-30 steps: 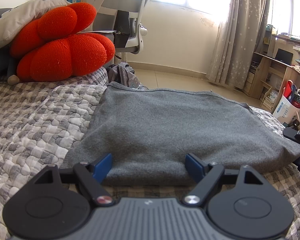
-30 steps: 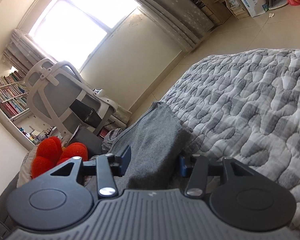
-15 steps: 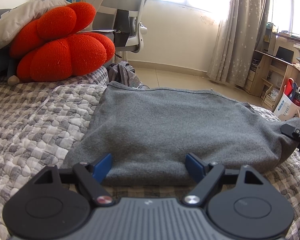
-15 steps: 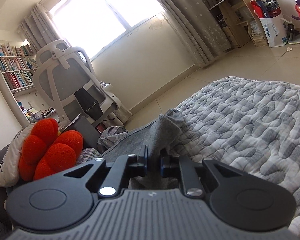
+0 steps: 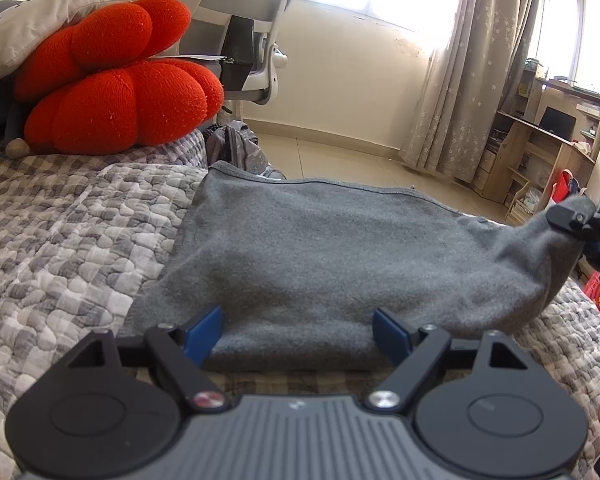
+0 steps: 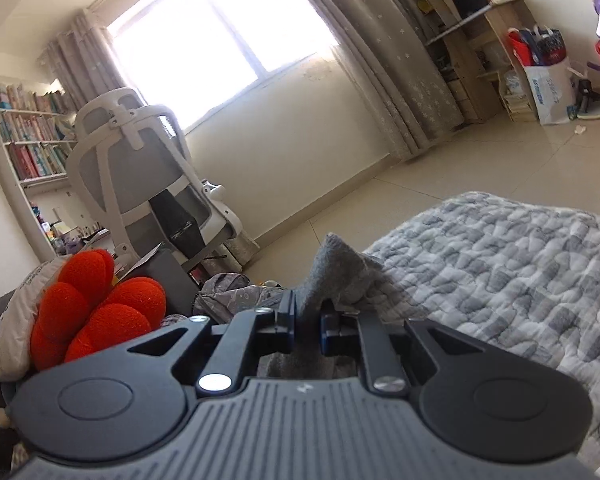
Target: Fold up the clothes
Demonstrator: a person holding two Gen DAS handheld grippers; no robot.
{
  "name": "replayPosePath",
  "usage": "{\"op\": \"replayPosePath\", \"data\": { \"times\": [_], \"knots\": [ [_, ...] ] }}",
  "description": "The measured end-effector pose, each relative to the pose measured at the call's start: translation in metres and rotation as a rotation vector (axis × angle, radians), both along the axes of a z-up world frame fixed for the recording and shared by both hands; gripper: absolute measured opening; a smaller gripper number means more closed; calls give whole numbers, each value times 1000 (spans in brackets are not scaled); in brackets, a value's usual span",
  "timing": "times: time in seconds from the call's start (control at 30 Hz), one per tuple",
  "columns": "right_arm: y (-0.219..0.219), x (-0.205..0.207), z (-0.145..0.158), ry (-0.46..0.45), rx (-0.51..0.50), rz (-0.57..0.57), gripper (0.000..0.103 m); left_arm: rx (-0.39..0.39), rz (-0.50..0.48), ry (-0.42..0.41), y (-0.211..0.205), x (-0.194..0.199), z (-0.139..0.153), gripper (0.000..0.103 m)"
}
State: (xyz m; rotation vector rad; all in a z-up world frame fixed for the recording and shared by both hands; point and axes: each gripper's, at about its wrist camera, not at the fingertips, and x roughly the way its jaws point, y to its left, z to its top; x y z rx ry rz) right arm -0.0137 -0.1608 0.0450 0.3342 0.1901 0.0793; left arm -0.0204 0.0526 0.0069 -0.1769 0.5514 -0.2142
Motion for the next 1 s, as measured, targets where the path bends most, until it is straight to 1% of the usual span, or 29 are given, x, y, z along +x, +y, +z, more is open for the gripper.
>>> {"op": "replayPosePath", "data": {
  "times": [0.1,0.13,0.2,0.23,0.3,0.4,0.47,0.5,0.6,0.7,0.83,0.9,1.0],
  "knots": [
    [28,5,16,-45,-129,78,13,-41,-8,-12,13,-4,4,83],
    [46,7,16,-40,-192,152,12,-81,5,-20,29,-6,10,83],
    [82,9,15,-28,-319,293,10,-165,46,-2,63,-7,15,83],
    [98,7,10,-24,-382,334,10,-217,86,9,84,-8,16,83],
    [117,5,-3,-5,-436,387,9,-280,117,17,115,-10,15,83],
    [129,9,-23,51,-455,419,9,-302,136,47,133,-13,10,83],
    [132,9,-30,65,-470,422,9,-323,133,58,134,-14,7,83],
    [132,7,-30,63,-473,423,9,-352,125,68,133,-14,6,82],
    [123,0,-26,46,-443,406,9,-417,78,82,125,-10,9,82],
    [115,-5,-26,42,-426,408,9,-453,15,114,108,-1,15,83],
    [120,-7,-31,43,-447,436,9,-526,-34,197,87,19,12,84],
    [121,-10,-31,27,-452,448,9,-530,-46,214,77,27,10,84],
    [118,-5,-32,45,-418,468,10,-551,-90,245,66,37,6,85]
  ]
}}
